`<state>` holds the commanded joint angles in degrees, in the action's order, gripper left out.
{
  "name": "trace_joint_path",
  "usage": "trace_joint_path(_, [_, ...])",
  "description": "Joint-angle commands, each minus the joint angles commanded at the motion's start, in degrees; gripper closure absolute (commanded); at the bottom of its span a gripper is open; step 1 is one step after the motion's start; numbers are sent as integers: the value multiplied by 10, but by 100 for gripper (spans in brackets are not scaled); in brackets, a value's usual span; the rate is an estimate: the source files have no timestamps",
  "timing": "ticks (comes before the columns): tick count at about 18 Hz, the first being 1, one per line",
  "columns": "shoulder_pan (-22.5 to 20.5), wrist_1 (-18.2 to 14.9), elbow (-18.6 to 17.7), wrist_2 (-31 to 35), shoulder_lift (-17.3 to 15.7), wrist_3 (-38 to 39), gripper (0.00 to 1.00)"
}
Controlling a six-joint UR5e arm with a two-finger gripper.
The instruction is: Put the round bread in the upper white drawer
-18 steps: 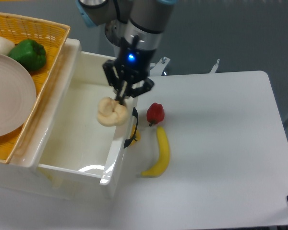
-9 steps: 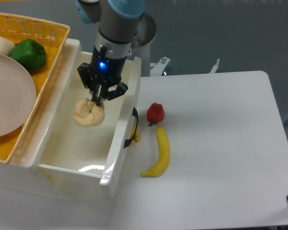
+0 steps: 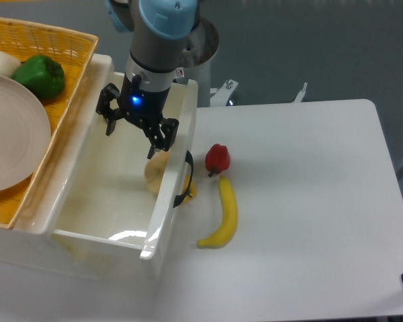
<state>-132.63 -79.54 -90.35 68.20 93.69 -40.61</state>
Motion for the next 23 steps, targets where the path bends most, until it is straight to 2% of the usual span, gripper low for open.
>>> trace_joint_path(4, [-14, 6, 18, 3, -1, -5, 0])
trace_joint_path(5, [-19, 24, 23, 11, 0, -10, 0])
trace_joint_path(7, [-37, 86, 23, 61, 0, -19, 0])
trace_joint_path(9, [-46, 112, 26, 95, 1, -36, 0])
trace_joint_path(14, [-97, 113, 46, 102, 11, -121, 0])
trace_joint_path(18, [-135, 112, 51, 105, 32, -201, 0])
trace_joint_path(23, [-154, 111, 49, 165, 57, -274, 0])
